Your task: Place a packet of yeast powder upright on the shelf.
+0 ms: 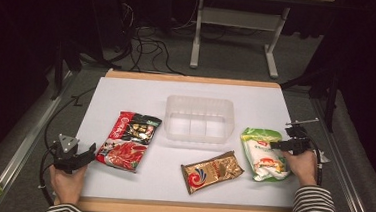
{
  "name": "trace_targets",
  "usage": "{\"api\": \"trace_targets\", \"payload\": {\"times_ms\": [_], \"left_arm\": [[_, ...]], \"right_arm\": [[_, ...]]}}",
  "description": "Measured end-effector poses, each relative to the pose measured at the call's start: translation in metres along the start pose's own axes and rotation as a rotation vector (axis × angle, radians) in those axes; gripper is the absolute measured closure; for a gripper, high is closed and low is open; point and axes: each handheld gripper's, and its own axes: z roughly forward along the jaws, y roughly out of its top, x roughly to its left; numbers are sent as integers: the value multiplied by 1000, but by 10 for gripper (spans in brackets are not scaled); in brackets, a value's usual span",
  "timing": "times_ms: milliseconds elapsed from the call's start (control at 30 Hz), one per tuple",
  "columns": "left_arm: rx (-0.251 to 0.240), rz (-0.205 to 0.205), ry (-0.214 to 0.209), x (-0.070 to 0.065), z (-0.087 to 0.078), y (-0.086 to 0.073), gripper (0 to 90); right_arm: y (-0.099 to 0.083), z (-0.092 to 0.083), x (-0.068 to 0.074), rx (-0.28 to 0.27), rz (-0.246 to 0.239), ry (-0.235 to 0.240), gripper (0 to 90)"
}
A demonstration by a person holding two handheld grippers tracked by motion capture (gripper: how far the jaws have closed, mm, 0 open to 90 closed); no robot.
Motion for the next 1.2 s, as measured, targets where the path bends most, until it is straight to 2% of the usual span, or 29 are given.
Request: {"api": "trace_targets", "payload": {"times_ms": [67,100,133,167,300,533,667,733,767,833,867,933,967,1033,1200], "left_arm": [[3,7,3,0,0,0,302],[4,7,2,0,0,0,302],[4,7,2,0,0,0,302],[4,7,1,0,0,0,302],[7,9,1,0,0,0,301],[12,9,1,0,1,0,294],[16,12,-1,0,1,1,294],[16,13,0,0,1,1,293],[15,10,-2,-1,2,1,293],[16,11,-2,-1,2,1,292],[15,12,0,-1,2,1,292],[14,13,1,-1,1,1,291],[13,13,1,-1,1,1,291],[13,14,1,-1,1,1,291],[14,19,3,-1,1,1,292]], "right_arm": [[-2,-1,-3,-6,8,38,793],[-3,-2,-3,-10,-2,42,829],[-3,-2,-3,-10,-2,42,829],[-3,-5,-2,-11,-22,52,891],[-3,-10,1,-26,-44,41,900],[-5,-26,2,-79,-52,65,900],[-3,-46,12,-104,-115,56,900],[-3,-50,14,-114,-127,58,900],[-2,-60,19,-129,-156,58,900],[-2,-63,21,-132,-165,57,900],[-3,-73,28,-156,-193,60,900],[-3,-76,30,-162,-197,62,900],[-3,-84,37,-185,-218,70,900],[-2,-91,44,-198,-240,70,900],[0,-103,56,-228,-277,66,900]]}}
